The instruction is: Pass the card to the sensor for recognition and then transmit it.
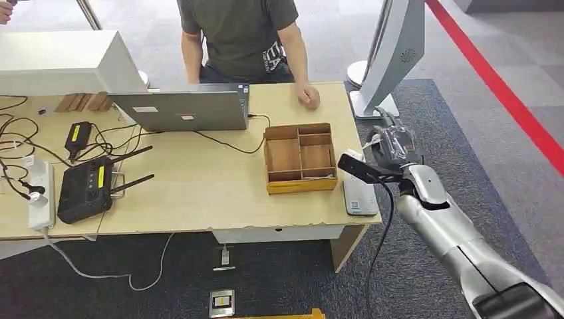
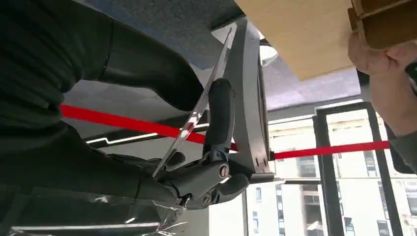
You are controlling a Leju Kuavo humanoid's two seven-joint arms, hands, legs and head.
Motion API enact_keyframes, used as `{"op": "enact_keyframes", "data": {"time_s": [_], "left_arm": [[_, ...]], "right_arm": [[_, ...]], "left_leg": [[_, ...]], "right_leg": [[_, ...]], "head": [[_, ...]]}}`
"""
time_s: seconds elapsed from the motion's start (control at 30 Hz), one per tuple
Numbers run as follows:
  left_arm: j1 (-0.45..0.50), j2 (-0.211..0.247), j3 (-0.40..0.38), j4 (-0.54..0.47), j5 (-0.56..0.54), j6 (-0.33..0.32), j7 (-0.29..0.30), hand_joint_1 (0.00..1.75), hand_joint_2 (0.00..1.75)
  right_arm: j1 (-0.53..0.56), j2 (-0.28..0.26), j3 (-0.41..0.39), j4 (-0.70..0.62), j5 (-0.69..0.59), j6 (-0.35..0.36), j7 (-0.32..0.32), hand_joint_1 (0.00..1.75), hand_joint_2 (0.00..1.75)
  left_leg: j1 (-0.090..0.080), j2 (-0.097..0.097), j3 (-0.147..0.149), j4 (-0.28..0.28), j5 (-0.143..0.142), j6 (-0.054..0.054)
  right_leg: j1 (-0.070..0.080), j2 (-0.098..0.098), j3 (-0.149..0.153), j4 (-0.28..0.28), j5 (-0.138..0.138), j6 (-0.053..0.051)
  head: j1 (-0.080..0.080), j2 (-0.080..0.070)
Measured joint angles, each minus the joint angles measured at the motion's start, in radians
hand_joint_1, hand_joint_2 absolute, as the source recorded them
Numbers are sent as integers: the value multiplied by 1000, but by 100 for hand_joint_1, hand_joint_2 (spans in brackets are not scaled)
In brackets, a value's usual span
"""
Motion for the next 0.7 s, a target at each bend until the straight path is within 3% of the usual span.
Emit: {"op": "enact_keyframes", "data": {"time_s": [0.7], "left_arm": [[0, 6, 0, 0, 18, 7, -1, 0, 0]], "right_arm": [[59, 63, 27, 147, -43, -45, -62, 175, 175]], "left_leg": [[0, 0, 0, 0, 0, 0]], "right_leg": [[0, 0, 0, 0, 0, 0]], "head": [[0, 0]]}}
